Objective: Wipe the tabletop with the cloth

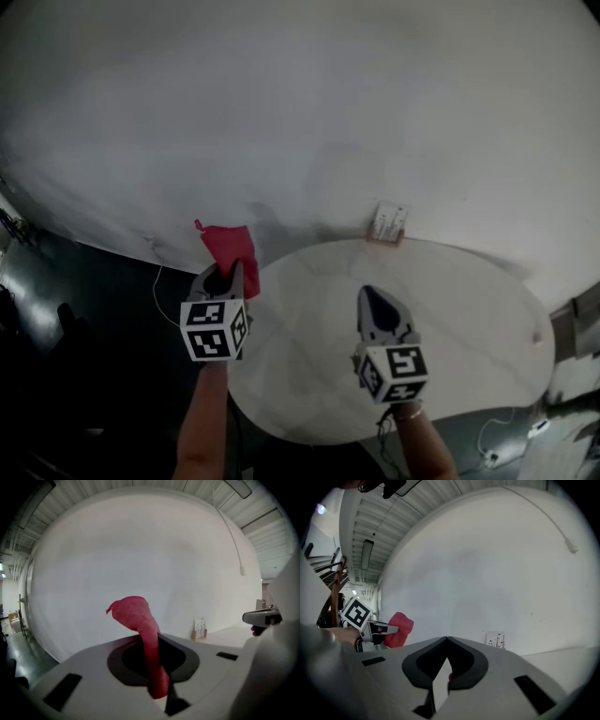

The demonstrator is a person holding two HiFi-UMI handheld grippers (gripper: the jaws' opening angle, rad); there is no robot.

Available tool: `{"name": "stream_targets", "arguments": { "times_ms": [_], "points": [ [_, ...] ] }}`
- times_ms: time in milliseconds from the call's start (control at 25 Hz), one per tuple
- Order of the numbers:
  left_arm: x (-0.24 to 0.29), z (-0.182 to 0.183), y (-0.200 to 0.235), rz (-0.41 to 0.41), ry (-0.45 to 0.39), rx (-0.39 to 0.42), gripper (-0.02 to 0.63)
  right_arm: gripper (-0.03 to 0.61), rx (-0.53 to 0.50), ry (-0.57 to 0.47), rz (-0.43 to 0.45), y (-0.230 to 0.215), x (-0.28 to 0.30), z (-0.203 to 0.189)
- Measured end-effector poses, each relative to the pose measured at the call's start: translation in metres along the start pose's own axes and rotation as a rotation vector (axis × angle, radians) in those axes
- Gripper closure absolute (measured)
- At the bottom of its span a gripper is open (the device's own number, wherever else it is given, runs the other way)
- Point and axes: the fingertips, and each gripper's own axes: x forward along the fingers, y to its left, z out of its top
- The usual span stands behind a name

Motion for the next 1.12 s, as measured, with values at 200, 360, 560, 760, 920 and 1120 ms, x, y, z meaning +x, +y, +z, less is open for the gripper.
{"name": "stream_targets", "arguments": {
  "times_ms": [200, 360, 560, 760, 920, 1120],
  "points": [
    [-0.016, 0.009, -0.037, -0.055, -0.045, 0.028, 0.569, 0.575, -0.004, -0.039, -0.016, -0.003, -0.014, 0.009],
    [-0.027, 0.006, -0.059, -0.089, -0.062, 0.043, 0.569, 0.576, 0.001, -0.051, -0.025, -0.004, -0.024, 0.011],
    [-0.038, 0.003, -0.077, -0.129, -0.087, 0.051, 0.569, 0.577, 0.001, -0.052, -0.027, -0.005, -0.033, 0.010],
    [-0.047, -0.004, -0.096, -0.166, -0.102, 0.055, 0.569, 0.577, 0.000, -0.063, -0.027, -0.008, -0.042, 0.006],
    [-0.053, -0.012, -0.112, -0.191, -0.103, 0.053, 0.569, 0.576, 0.011, -0.083, -0.016, -0.008, -0.051, 0.005],
    [-0.059, -0.015, -0.132, -0.217, -0.103, 0.044, 0.569, 0.577, 0.031, -0.071, 0.017, -0.008, -0.056, 0.004]
  ]
}}
